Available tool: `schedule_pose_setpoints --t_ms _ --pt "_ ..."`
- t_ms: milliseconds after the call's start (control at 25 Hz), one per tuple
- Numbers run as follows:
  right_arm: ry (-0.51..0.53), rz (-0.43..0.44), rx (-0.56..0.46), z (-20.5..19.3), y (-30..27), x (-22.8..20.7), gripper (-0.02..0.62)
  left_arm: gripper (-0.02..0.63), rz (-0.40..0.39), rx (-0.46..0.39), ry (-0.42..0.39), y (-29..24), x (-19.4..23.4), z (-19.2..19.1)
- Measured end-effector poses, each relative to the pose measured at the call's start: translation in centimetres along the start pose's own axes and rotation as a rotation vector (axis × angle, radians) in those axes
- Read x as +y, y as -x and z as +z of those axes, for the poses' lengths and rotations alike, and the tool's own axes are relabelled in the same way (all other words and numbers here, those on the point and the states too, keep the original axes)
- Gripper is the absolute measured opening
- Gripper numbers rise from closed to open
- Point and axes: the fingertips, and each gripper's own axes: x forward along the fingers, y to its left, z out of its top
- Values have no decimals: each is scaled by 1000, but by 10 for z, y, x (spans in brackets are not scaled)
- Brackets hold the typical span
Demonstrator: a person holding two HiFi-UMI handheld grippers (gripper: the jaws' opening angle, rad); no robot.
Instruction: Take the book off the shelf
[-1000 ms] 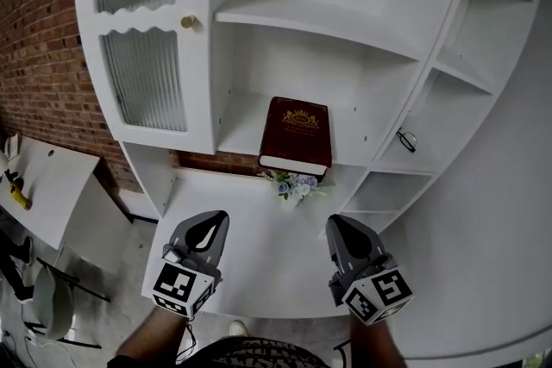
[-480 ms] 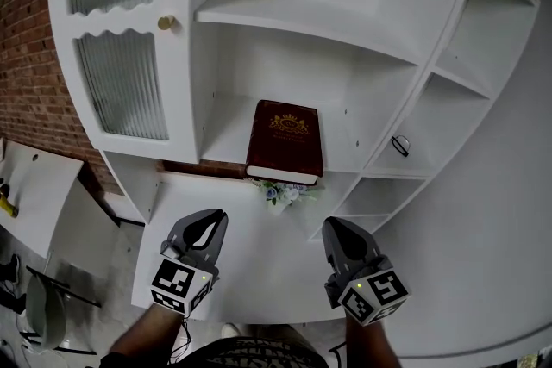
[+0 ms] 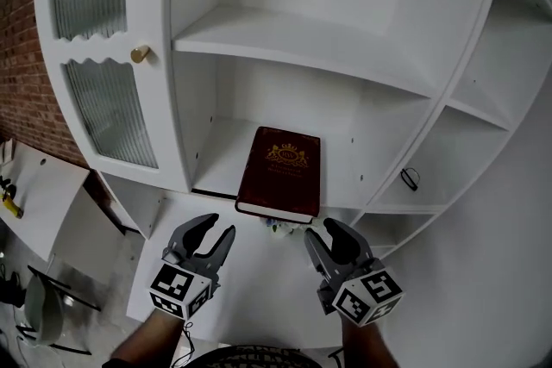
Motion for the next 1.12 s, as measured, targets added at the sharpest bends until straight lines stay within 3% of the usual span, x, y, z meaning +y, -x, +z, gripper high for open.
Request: schedule_pose_setpoints --t_ms 280,600,960,1120 --pt "-95 78 7 3 -30 -25 269 235 -30 26 -17 -34 6 1" --pt "-188 154 26 3 -56 -36 331 275 -83 43 1 -63 9 -2" --pt "-262 167 20 6 -69 -37 322 238 -144 44 -17 -73 0 -1" --pt "-305 169 8 3 -64 -32 318 233 -148 29 35 -66 -6 -3"
